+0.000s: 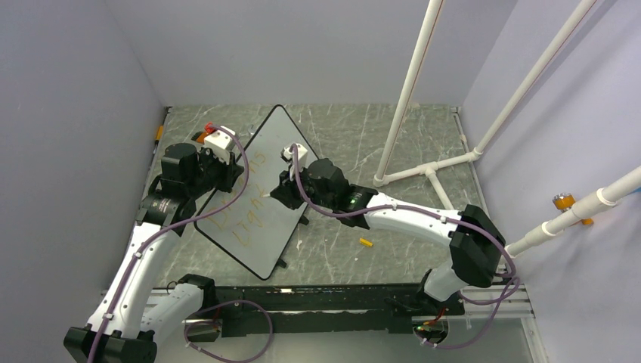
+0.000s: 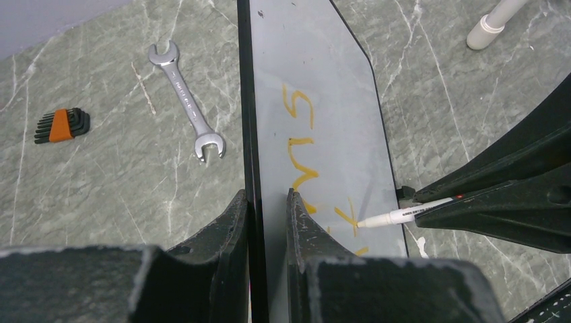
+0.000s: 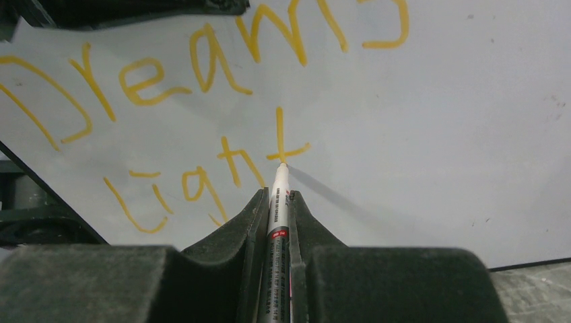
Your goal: Write a sentence on the whiteboard
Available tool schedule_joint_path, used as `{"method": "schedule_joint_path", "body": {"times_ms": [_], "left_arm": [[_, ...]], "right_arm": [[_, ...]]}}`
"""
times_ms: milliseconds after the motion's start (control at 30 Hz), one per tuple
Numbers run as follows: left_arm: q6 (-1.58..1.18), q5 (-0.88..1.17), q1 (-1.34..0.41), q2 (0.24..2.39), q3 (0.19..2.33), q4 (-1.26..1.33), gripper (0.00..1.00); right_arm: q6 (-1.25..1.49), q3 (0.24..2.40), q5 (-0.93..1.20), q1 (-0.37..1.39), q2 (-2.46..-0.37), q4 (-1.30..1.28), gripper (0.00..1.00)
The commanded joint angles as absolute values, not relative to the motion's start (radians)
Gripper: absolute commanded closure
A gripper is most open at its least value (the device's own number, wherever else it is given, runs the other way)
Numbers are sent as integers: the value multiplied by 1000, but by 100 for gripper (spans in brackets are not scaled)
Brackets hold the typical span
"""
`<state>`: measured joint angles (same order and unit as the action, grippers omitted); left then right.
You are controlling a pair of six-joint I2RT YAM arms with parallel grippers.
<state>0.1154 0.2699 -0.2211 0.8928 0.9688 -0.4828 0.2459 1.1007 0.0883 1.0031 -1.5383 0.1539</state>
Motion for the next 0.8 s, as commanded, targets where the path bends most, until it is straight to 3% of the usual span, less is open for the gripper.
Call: {"method": "schedule_joint_path", "body": {"times_ms": [0,767], "left_arm": [[193,317,-242,908,936,-625,100],[193,316,-243,915,936,-625,100]], "right_arm": [[264,1066,97,1003,-1516,190,100],[198,1097,13,1002,-1515,141,100]]}}
